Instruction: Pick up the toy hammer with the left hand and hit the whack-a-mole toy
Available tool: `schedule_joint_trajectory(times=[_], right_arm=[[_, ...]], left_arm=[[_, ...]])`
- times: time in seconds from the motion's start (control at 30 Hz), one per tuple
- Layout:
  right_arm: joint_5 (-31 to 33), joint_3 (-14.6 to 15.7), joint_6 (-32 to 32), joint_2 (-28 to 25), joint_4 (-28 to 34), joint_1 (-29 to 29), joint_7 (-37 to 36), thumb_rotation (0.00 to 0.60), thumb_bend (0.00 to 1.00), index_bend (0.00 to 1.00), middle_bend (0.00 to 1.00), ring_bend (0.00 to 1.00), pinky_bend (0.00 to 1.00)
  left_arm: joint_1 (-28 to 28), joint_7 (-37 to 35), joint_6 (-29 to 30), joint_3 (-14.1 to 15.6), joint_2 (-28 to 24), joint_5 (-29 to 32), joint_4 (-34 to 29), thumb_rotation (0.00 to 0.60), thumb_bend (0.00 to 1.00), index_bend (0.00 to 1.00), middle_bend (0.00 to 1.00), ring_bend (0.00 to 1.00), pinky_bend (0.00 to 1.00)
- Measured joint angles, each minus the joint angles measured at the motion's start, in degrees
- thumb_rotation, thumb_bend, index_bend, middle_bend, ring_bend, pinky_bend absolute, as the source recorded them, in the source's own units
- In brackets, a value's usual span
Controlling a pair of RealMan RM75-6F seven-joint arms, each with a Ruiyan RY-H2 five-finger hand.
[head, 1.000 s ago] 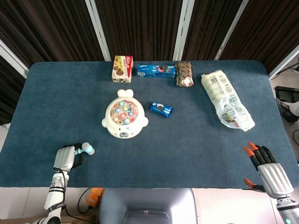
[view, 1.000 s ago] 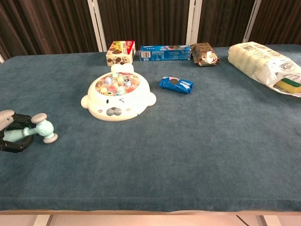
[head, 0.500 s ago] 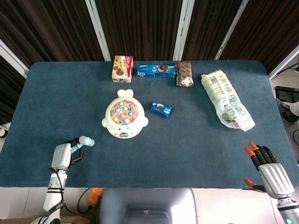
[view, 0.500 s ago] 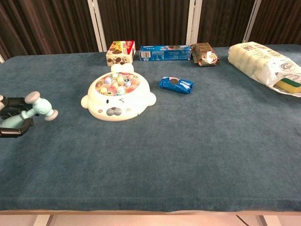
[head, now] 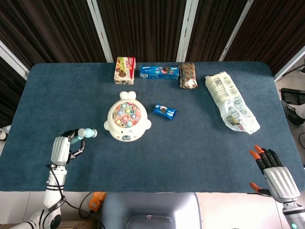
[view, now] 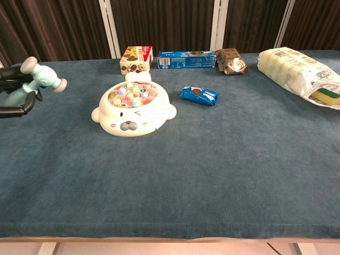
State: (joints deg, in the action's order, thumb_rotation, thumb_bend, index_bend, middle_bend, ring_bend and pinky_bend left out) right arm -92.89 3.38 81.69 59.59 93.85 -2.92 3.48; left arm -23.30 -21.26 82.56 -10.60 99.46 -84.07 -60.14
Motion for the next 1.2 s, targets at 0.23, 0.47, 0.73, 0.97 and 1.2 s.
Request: schedule_joint_trajectory(times=[0.23, 0.47, 0.73, 0.97, 1.2], right_arm=[[1.0, -0.4, -0.3, 0.0, 0.0, -0.1, 0.0, 0.6, 0.32, 0.0, 0.0, 0.0, 0.0], [1.9, -0.8, -0.8, -0.3, 0.1, -0.3, -0.4, 0.6, 0.32, 0.0, 0.0, 0.0, 0.0], [2.1, -0.9, -0.8, -0.6, 0.0, -0.3, -1.2, 0.6, 0.32, 0.0, 0.0, 0.0, 0.0], [1.8, -0.8, -0.4, -1.0, 0.0, -0.2, -2.0, 0.6, 0.32, 0.0, 0.0, 0.0, 0.0], [1.6, -0.8, -0.1, -1.2, -0.2, 0.0, -2.7, 0.6, 0.32, 0.0, 0.0, 0.0, 0.0]], left_arm=[[-6.7, 2.2, -10.3, -3.4, -0.3, 2.7, -1.0, 0.6, 0.88, 0.82, 0.99, 1.0, 1.0], [-14.1, 9.7, -16.6, -8.5, 2.8, 8.0, 1.6, 0.6, 0.87, 0.82, 0.99, 1.0, 1.0], [-18.6, 17.9, -20.2, -10.0, 6.8, 11.6, 6.2, 0.6, 0.87, 0.83, 0.99, 1.0, 1.0], [-21.4, 27.6, -22.1, -11.2, 9.3, 16.0, 7.7, 0.6, 0.88, 0.84, 1.0, 1.0, 1.0], [-22.6, 30.2, -23.8, -11.3, 10.1, 18.4, 8.0, 0.6, 0.88, 0.84, 1.0, 1.0, 1.0]])
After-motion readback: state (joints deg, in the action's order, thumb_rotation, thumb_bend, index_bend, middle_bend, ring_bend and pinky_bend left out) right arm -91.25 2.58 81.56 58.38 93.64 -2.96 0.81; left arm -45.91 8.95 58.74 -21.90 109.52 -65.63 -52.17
